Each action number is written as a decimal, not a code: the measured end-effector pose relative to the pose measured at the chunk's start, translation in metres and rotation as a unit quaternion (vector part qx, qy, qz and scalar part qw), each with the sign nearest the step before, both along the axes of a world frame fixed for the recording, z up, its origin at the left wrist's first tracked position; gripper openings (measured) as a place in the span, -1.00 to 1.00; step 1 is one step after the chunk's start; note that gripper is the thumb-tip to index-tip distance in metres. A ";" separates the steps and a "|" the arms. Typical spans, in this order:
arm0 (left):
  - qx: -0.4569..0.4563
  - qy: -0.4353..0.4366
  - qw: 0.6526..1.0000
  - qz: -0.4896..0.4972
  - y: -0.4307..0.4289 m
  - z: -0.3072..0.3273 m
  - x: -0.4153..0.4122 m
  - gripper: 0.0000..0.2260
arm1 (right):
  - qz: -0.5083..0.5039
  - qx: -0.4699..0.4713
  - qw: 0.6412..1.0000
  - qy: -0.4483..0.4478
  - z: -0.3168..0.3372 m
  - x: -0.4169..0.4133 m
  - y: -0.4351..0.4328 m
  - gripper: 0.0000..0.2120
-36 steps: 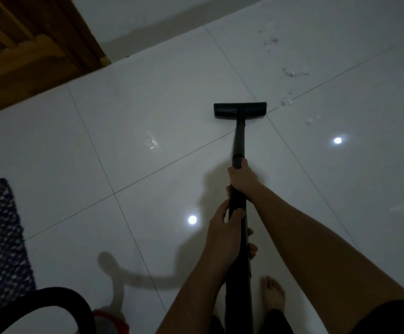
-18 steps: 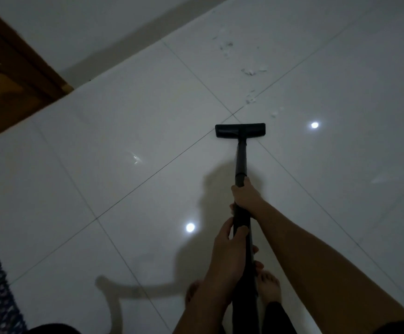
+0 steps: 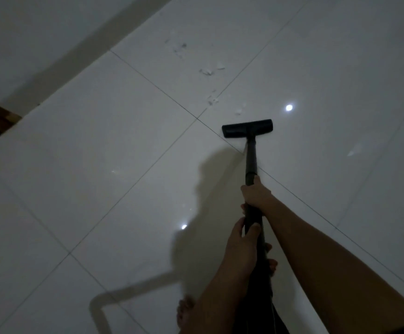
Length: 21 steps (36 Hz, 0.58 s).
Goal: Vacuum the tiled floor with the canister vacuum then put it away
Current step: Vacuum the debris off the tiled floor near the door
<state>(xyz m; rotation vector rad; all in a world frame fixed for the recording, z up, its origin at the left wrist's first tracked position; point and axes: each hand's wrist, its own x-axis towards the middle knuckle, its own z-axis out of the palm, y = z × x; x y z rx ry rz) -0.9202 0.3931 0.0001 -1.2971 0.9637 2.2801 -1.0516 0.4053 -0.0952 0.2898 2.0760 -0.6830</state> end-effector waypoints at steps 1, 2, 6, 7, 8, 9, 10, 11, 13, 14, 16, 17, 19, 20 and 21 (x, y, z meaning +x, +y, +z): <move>0.001 -0.002 1.000 0.001 0.003 -0.002 -0.008 -0.61 | 0.008 0.010 1.000 -0.002 -0.003 -0.009 0.002 -0.38; 0.001 -0.004 1.000 0.003 0.005 -0.003 -0.016 -0.61 | 0.011 0.010 1.000 -0.006 -0.005 -0.017 0.003 -0.39; -0.004 -0.003 1.000 0.004 0.011 -0.006 -0.043 -0.63 | -0.027 -0.031 0.998 -0.038 -0.002 -0.046 0.009 -0.36; -0.008 -0.003 1.000 0.005 0.012 -0.007 -0.049 -0.63 | -0.028 -0.038 0.998 -0.043 -0.001 -0.052 0.009 -0.35; -0.011 -0.006 1.000 0.007 0.012 -0.007 -0.054 -0.63 | -0.028 -0.044 0.998 -0.047 0.000 -0.056 0.010 -0.36; -0.016 -0.009 1.000 0.009 0.011 -0.007 -0.057 -0.64 | -0.028 -0.051 0.997 -0.050 0.001 -0.060 0.009 -0.36; -0.019 -0.013 1.000 0.012 0.011 -0.007 -0.060 -0.64 | -0.028 -0.056 0.997 -0.055 0.003 -0.063 0.009 -0.36; -0.022 -0.017 0.999 0.016 0.010 -0.006 -0.062 -0.65 | -0.026 -0.062 0.996 -0.061 0.004 -0.064 0.008 -0.35; -0.029 -0.024 0.999 0.022 0.007 -0.003 -0.063 -0.65 | -0.024 -0.069 0.995 -0.075 0.007 -0.064 0.006 -0.35; -0.031 -0.028 0.999 0.024 0.006 -0.002 -0.062 -0.65 | -0.022 -0.070 0.994 -0.081 0.009 -0.063 0.004 -0.34; -0.035 -0.036 0.998 0.033 0.004 0.001 -0.060 -0.66 | -0.012 -0.068 0.994 -0.090 0.012 -0.060 0.000 -0.34; -0.037 -0.042 0.998 0.040 0.003 0.003 -0.058 -0.67 | -0.005 -0.068 0.993 -0.093 0.013 -0.059 -0.003 -0.34; -0.044 -0.050 0.997 0.046 0.001 0.006 -0.055 -0.66 | 0.007 -0.068 0.993 -0.099 0.016 -0.054 -0.010 -0.31; -0.047 -0.051 0.996 0.048 0.000 0.009 -0.053 -0.66 | 0.015 -0.066 0.993 -0.102 0.018 -0.052 -0.013 -0.30; -0.049 -0.051 0.996 0.051 -0.001 0.011 -0.051 -0.66 | 0.019 -0.066 0.993 -0.100 0.018 -0.051 -0.015 -0.29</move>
